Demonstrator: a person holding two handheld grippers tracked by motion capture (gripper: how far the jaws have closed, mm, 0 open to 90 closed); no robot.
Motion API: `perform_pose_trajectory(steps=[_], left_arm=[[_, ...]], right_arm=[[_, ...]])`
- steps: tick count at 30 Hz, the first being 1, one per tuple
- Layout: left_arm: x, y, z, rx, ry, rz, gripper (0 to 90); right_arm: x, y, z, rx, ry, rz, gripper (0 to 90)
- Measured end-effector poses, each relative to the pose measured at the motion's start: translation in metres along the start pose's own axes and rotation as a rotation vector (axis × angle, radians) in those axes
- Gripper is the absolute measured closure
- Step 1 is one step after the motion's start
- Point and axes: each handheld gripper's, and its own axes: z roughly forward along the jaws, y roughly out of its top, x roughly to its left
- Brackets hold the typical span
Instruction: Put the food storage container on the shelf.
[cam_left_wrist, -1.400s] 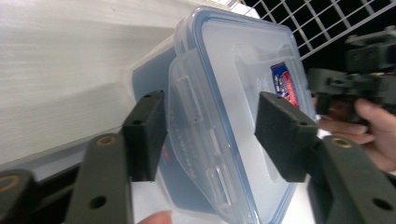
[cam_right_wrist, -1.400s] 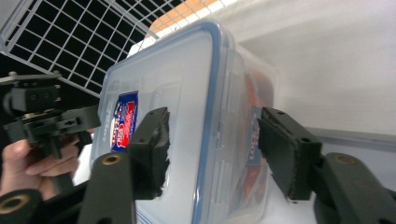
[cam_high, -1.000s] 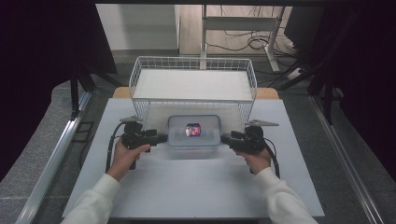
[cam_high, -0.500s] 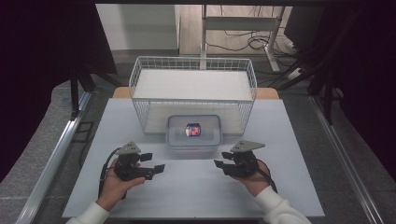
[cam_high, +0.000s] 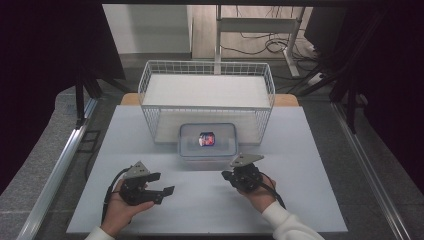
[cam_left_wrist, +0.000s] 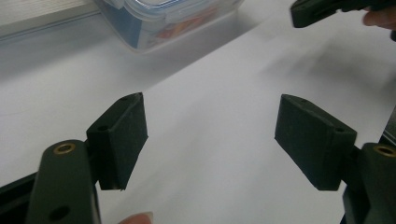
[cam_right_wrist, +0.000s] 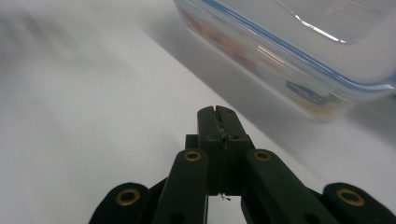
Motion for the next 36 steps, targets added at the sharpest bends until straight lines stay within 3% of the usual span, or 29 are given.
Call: perform_pose_trajectory(steps=[5,11,17,21,29,36], left_arm=[[-0.003,-0.001,0.002,0.015,0.001,0.007,24.9],[-0.002,-0.002,0.000,0.004,-0.005,-0.006,24.9],[-0.002,-0.003,0.001,0.007,-0.010,-0.002,24.9],[-0.001,-0.003,0.001,0.009,-0.013,-0.002,24.9],[-0.001,-0.003,0.001,0.012,-0.013,0.008,25.3],[-0.001,-0.003,0.001,0.014,-0.014,0.006,25.2]], right_arm=[[0.000,0.009,0.024,0.034,-0.004,0.003,88.6],[0.000,0.021,0.053,0.069,-0.043,-0.007,88.6],[-0.002,0.027,0.070,0.091,-0.063,-0.001,88.6],[-0.008,0.029,0.076,0.089,-0.103,0.020,88.7],[-0.012,0.032,0.080,0.072,-0.098,0.064,88.7],[-0.013,0.039,0.081,0.043,-0.093,0.071,88.8]])
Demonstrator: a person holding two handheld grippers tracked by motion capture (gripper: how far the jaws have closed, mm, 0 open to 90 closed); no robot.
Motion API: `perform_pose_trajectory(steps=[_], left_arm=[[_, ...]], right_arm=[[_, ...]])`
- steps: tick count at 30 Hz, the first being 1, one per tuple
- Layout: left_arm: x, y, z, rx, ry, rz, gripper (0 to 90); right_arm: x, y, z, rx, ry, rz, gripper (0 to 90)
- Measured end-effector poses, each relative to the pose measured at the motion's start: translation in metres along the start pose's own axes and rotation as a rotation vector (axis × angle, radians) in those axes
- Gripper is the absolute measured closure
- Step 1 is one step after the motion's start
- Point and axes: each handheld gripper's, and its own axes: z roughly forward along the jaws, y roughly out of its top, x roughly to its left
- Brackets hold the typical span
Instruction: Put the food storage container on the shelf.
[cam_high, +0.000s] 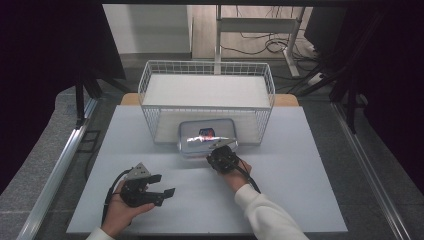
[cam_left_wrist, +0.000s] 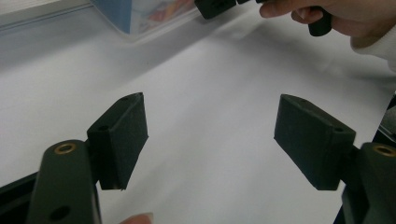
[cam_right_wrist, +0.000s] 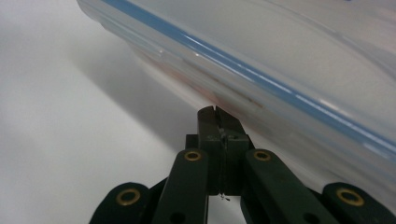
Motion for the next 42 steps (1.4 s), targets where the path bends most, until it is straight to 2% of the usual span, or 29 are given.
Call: perform_pose_trajectory(steps=[2,4,6,14,21,35,42], left_arm=[[0.000,0.000,0.000,-0.002,0.000,-0.001,25.2],[0.000,0.000,-0.001,-0.004,0.000,-0.003,25.2],[0.001,0.000,-0.001,-0.003,0.000,-0.005,25.2],[0.002,-0.001,-0.001,0.000,0.008,-0.008,25.3],[0.003,-0.001,-0.001,-0.001,0.006,-0.012,25.4],[0.005,-0.001,0.000,-0.001,0.004,-0.015,25.4],[0.004,-0.001,0.000,-0.003,0.005,-0.017,25.4]], right_arm=[[-0.002,0.003,0.000,-0.023,0.001,0.007,88.8],[-0.002,0.005,0.000,-0.026,-0.010,-0.017,88.8],[-0.002,0.010,0.000,-0.030,-0.016,-0.019,88.8],[-0.013,0.026,0.011,-0.046,-0.021,0.033,88.7],[-0.028,0.038,0.020,-0.047,-0.062,0.074,88.8],[-0.039,0.050,0.029,-0.048,-0.084,0.107,88.8],[-0.040,0.049,0.025,-0.049,-0.076,0.110,88.8]])
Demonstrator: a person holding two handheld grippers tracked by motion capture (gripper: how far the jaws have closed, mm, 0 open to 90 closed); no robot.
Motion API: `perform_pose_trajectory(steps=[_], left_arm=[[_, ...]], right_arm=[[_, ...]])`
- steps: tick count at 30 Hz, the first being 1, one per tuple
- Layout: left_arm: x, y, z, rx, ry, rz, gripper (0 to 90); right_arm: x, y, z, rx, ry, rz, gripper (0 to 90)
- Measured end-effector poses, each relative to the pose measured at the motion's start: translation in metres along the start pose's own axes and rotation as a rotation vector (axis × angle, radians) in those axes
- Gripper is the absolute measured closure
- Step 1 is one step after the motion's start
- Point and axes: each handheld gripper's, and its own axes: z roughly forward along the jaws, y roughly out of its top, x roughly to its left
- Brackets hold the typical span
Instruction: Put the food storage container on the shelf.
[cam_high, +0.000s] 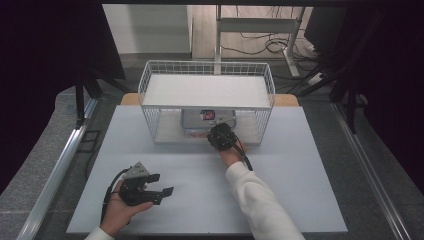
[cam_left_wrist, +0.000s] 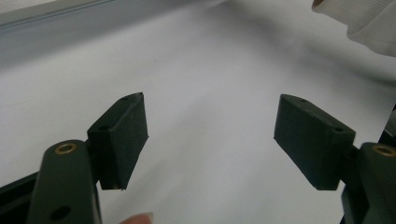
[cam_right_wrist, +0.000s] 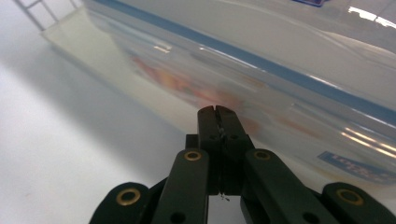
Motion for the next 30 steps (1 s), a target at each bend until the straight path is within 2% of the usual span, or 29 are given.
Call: perform_pose_trajectory(steps=[4,6,9,16,20,24,30], left_arm=[[0.001,0.000,-0.001,-0.005,-0.001,-0.009,25.4],[0.001,0.000,-0.001,-0.003,0.003,-0.012,25.4],[0.002,0.000,-0.001,-0.002,0.007,-0.015,25.5],[0.002,-0.001,-0.001,0.003,0.024,-0.018,25.4],[0.002,-0.001,-0.001,0.002,0.032,-0.024,25.4],[0.002,-0.001,-0.001,0.003,0.044,-0.018,25.3],[0.001,-0.002,-0.002,0.006,0.060,-0.012,24.9]], right_arm=[[0.007,-0.003,-0.011,-0.013,0.053,-0.043,88.8],[0.013,-0.006,-0.020,-0.013,0.071,-0.087,88.8],[0.017,-0.011,-0.038,-0.018,0.095,-0.125,88.8],[0.010,-0.032,-0.080,-0.038,0.133,-0.132,88.7],[0.005,-0.055,-0.109,-0.057,0.164,-0.129,88.7],[-0.004,-0.086,-0.134,-0.014,0.179,-0.166,88.7],[-0.023,-0.128,-0.171,0.002,0.166,-0.082,87.8]])
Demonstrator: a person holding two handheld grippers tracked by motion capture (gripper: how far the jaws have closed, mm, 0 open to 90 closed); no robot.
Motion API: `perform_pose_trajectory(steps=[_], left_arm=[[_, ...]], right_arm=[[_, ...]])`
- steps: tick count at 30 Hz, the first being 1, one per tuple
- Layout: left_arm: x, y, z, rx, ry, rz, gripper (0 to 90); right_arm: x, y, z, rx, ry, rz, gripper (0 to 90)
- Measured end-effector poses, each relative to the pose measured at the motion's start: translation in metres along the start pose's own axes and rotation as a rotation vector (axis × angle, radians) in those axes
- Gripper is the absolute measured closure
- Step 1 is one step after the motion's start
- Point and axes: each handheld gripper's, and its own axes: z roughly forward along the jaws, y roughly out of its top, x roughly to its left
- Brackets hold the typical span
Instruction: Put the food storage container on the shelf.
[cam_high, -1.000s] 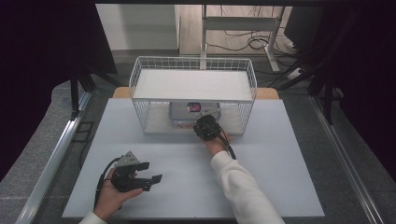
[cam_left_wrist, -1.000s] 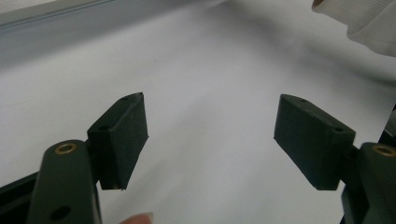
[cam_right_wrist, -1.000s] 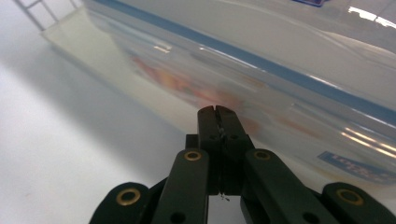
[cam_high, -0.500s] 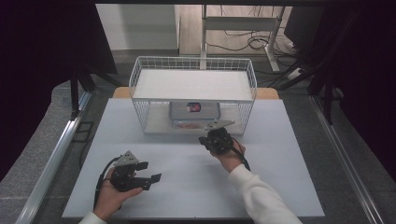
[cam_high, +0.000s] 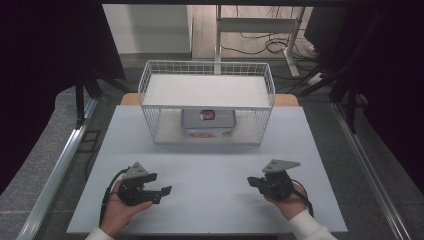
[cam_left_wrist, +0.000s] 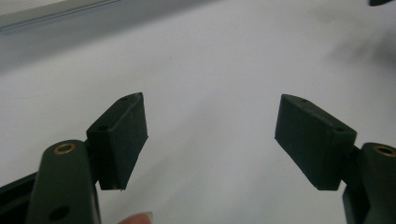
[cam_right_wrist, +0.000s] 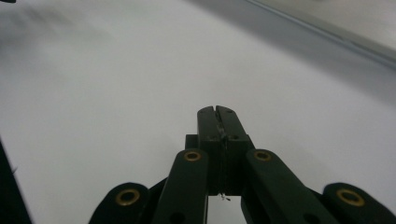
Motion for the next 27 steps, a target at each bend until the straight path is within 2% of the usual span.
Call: perform_pose_trajectory(steps=[2,6,9,11,14,24,27], left_arm=[[0.001,-0.002,-0.002,-0.001,0.008,-0.001,24.6],[0.002,-0.005,-0.007,-0.013,0.018,-0.017,24.3],[0.000,-0.006,-0.009,-0.013,0.019,-0.016,23.9],[-0.002,-0.006,-0.009,-0.011,0.022,-0.006,23.7],[-0.004,-0.006,-0.009,-0.006,0.027,0.014,23.4],[-0.004,-0.006,-0.008,-0.002,0.018,0.013,23.1],[-0.004,-0.007,-0.007,0.001,0.019,0.010,23.0]], right_arm=[[-0.001,-0.010,-0.010,-0.008,-0.002,0.025,77.3],[0.002,-0.030,-0.023,-0.026,-0.054,0.061,49.6],[0.001,-0.032,-0.027,-0.044,-0.085,0.073,36.2],[-0.001,-0.031,-0.027,-0.061,-0.098,0.077,32.7],[-0.004,-0.031,-0.025,-0.055,-0.099,0.085,30.1],[-0.007,-0.031,-0.027,-0.055,-0.107,0.085,29.6],[-0.005,-0.031,-0.026,-0.056,-0.101,0.071,29.6]])
